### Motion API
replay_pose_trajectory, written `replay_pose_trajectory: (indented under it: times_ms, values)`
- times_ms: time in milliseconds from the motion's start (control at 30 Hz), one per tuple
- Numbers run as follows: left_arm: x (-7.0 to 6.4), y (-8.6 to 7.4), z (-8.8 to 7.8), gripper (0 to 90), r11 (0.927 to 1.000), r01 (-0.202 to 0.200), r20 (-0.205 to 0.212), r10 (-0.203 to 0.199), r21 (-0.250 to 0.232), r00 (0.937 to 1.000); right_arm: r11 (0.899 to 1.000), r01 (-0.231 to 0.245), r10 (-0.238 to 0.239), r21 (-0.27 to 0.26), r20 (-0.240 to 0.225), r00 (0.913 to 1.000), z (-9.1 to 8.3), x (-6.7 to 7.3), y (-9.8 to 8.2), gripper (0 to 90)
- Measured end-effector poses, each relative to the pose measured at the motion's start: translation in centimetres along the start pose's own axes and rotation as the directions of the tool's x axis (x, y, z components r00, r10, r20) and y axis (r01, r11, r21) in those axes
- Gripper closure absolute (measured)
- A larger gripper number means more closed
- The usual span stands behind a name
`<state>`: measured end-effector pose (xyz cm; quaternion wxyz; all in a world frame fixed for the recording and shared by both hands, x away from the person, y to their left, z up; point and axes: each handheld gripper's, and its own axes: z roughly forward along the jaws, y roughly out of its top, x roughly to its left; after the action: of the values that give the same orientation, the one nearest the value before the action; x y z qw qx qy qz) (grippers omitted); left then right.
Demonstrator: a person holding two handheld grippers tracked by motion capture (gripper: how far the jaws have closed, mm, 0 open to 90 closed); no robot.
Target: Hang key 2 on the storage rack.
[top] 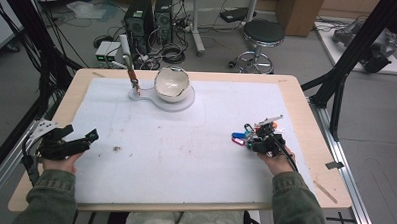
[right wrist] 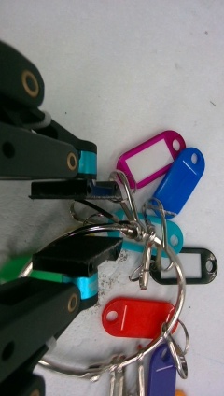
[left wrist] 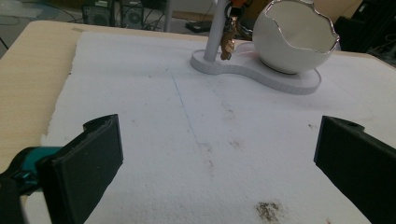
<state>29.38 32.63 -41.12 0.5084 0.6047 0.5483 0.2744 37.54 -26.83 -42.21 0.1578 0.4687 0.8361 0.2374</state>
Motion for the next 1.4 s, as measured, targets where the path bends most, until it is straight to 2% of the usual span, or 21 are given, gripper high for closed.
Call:
replay_pose_trajectory:
  times_ms: [33,367,833,1167,1400]
  values:
    - [0.0,0.0,0.0,1.7,1.0,0.0,0.0,0.0,0.0,1.0,1.0,0.008,-0.008,0.0,0.014,0.9999,-0.1,0.1,0.0,77.2]
    - [0.0,0.0,0.0,1.7,1.0,0.001,-0.001,-0.001,-0.001,1.0,0.999,-0.01,0.009,-0.032,-0.01,0.9999,-0.8,-0.3,0.0,77.9]
    - [0.0,0.0,0.0,1.7,1.0,0.003,0.001,-0.003,0.0,1.0,0.995,-0.028,0.025,-0.095,-0.029,0.9993,-3.4,-1.2,0.9,78.0]
    - [0.0,0.0,0.0,1.7,1.0,0.003,0.004,-0.003,0.0,1.0,0.985,-0.069,0.062,-0.16,-0.045,0.9971,-5.4,-2.0,1.9,78.0]
    - [-0.1,0.0,0.0,1.7,1.0,0.002,0.008,-0.002,-0.004,1.0,0.979,-0.057,0.05,-0.198,-0.043,0.9978,-6.6,-1.7,3.0,78.0]
